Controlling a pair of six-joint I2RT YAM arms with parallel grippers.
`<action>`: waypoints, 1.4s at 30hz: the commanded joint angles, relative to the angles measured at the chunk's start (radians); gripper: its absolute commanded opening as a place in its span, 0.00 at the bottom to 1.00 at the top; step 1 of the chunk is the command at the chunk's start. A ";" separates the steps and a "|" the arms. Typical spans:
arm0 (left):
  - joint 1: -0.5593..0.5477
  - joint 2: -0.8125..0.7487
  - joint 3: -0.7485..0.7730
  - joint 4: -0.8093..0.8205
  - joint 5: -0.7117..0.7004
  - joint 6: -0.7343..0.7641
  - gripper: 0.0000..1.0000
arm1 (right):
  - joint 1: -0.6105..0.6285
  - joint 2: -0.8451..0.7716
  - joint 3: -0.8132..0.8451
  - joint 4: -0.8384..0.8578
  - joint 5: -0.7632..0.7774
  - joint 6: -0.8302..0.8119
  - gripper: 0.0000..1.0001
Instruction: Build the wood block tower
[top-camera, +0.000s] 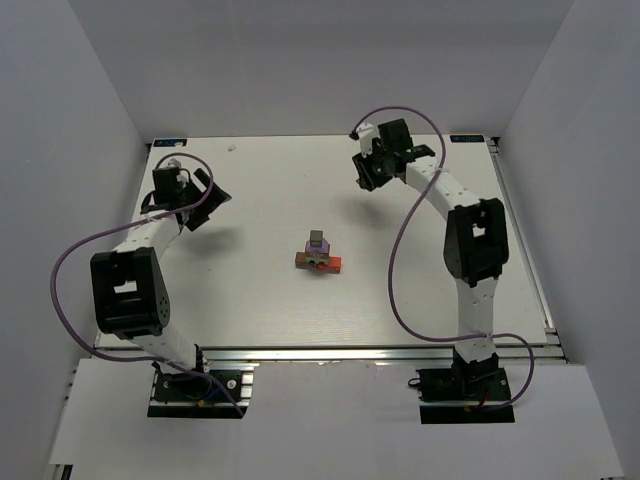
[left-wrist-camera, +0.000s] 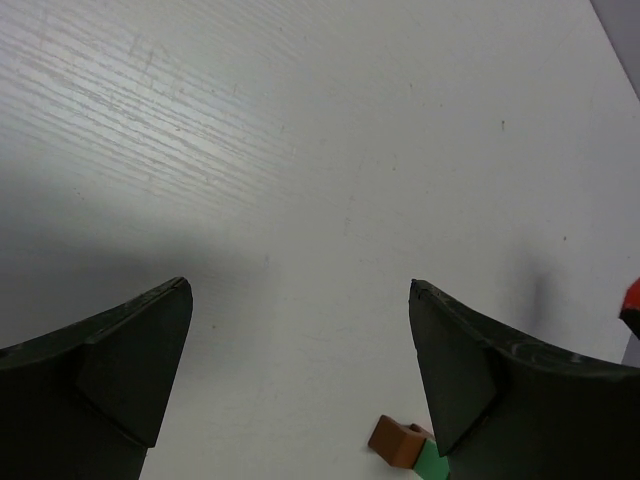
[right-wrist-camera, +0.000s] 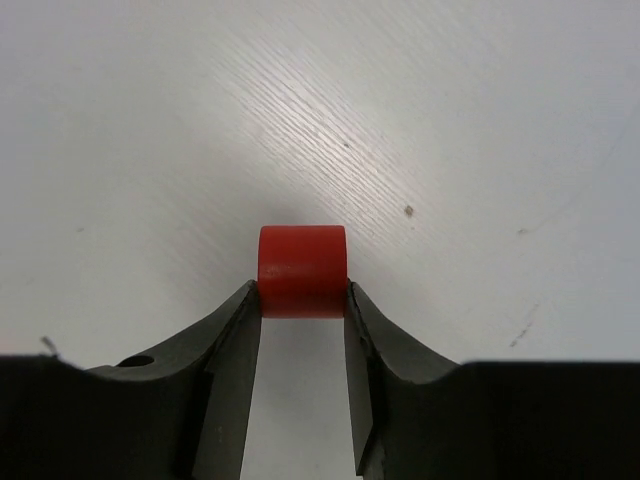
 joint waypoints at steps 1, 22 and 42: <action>0.001 -0.111 -0.019 0.017 0.065 -0.024 0.98 | 0.008 -0.203 -0.012 -0.016 -0.190 -0.219 0.05; -0.001 -0.329 0.007 -0.342 -0.023 0.089 0.98 | 0.358 -0.497 -0.061 -0.348 -0.271 -0.423 0.13; -0.001 -0.308 -0.047 -0.324 0.043 0.086 0.98 | 0.427 -0.356 0.011 -0.457 -0.115 -0.366 0.17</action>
